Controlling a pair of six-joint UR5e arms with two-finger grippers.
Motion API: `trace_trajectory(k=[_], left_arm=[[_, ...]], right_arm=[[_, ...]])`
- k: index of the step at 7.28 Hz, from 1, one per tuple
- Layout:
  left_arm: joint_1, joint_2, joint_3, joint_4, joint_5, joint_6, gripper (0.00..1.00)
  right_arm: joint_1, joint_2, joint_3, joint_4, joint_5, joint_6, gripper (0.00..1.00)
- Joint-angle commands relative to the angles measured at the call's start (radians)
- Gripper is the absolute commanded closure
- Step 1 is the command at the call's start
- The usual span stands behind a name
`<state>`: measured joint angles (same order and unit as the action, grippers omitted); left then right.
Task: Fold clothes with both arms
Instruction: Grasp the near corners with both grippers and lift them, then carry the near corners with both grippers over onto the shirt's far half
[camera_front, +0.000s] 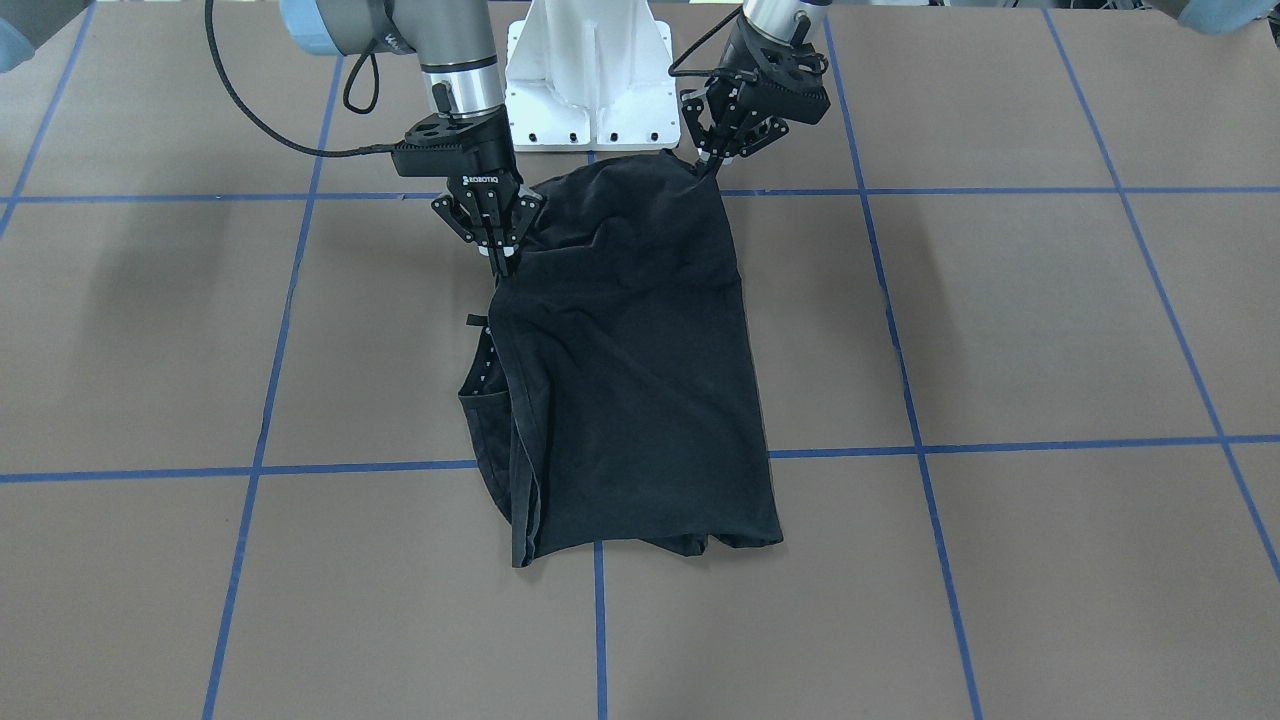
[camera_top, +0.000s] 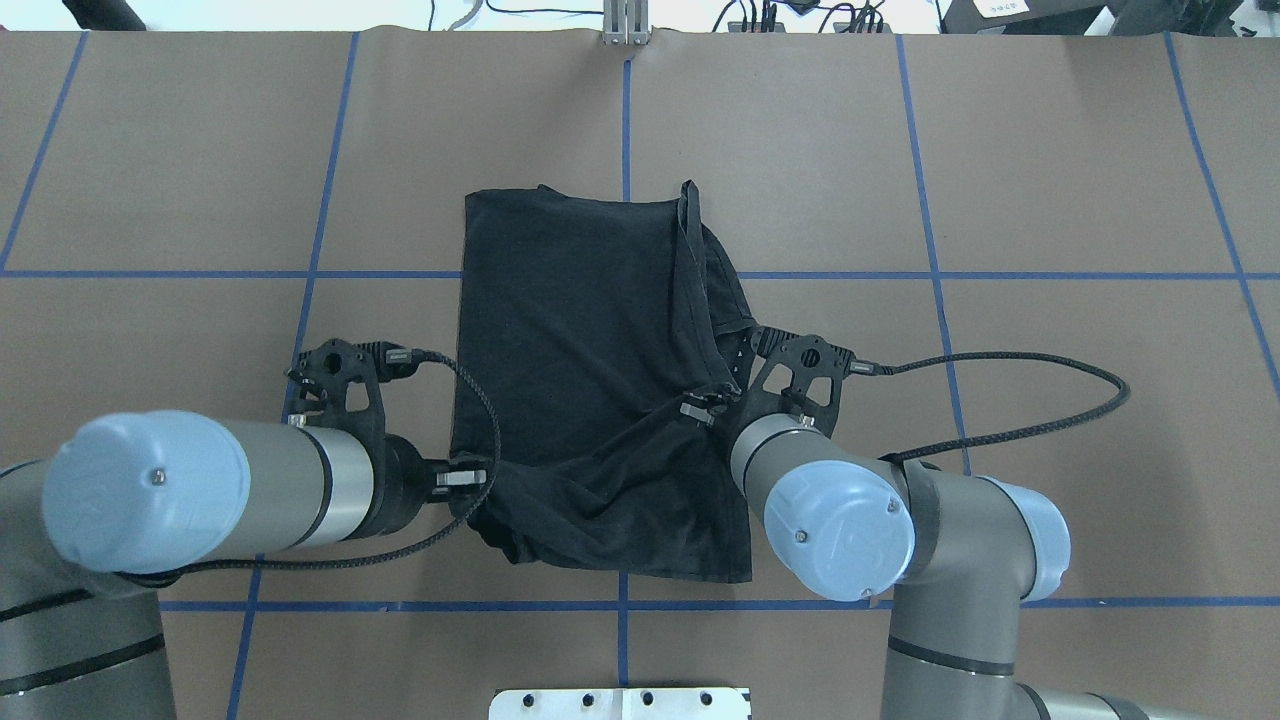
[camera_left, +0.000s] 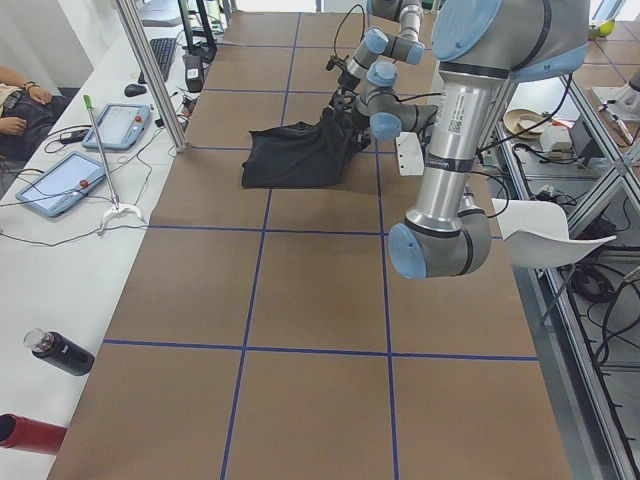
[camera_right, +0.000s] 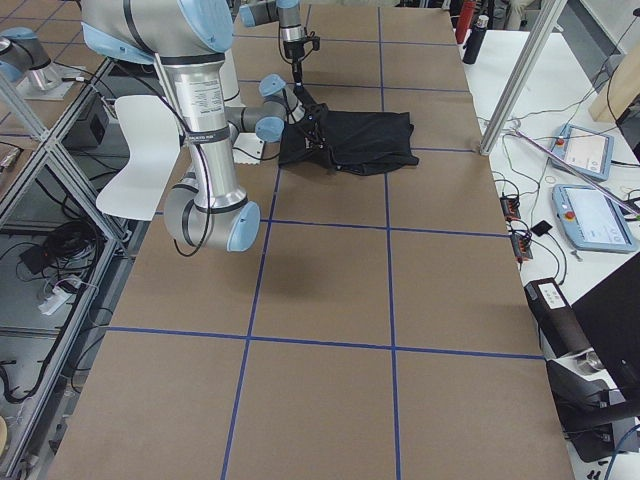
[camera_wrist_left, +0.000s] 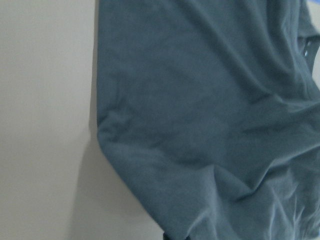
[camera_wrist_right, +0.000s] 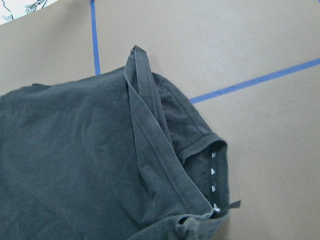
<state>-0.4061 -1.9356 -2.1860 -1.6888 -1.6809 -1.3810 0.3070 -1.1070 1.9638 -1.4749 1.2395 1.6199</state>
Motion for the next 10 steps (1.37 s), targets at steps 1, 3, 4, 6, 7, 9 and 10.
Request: trace_trajectory(k=[1, 3, 4, 6, 7, 9, 10], left_arm=[[-0.130, -0.069, 0.063, 0.040, -0.017, 0.104, 1.00], [-0.213, -0.159, 0.234, 0.031, -0.010, 0.172, 1.00], [-0.246, -0.214, 0.326, 0.002, -0.010, 0.210, 1.00], [-0.276, -0.238, 0.502, -0.151, -0.005, 0.244, 1.00], [-0.293, -0.282, 0.607, -0.208, -0.005, 0.250, 1.00], [-0.353, -0.351, 0.738, -0.287, -0.005, 0.295, 1.00], [-0.388, -0.368, 0.764, -0.290, -0.005, 0.337, 1.00]], right_arm=[[0.082, 0.059, -0.047, -0.024, 0.014, -0.044, 1.00], [0.125, 0.168, -0.231, -0.015, 0.018, -0.045, 1.00], [0.142, 0.214, -0.306, -0.015, 0.018, -0.045, 1.00], [0.181, 0.294, -0.463, -0.012, 0.018, -0.049, 1.00], [0.202, 0.326, -0.515, -0.012, 0.021, -0.052, 1.00], [0.228, 0.337, -0.600, 0.068, 0.024, -0.061, 1.00], [0.234, 0.340, -0.624, 0.091, 0.026, -0.084, 1.00]])
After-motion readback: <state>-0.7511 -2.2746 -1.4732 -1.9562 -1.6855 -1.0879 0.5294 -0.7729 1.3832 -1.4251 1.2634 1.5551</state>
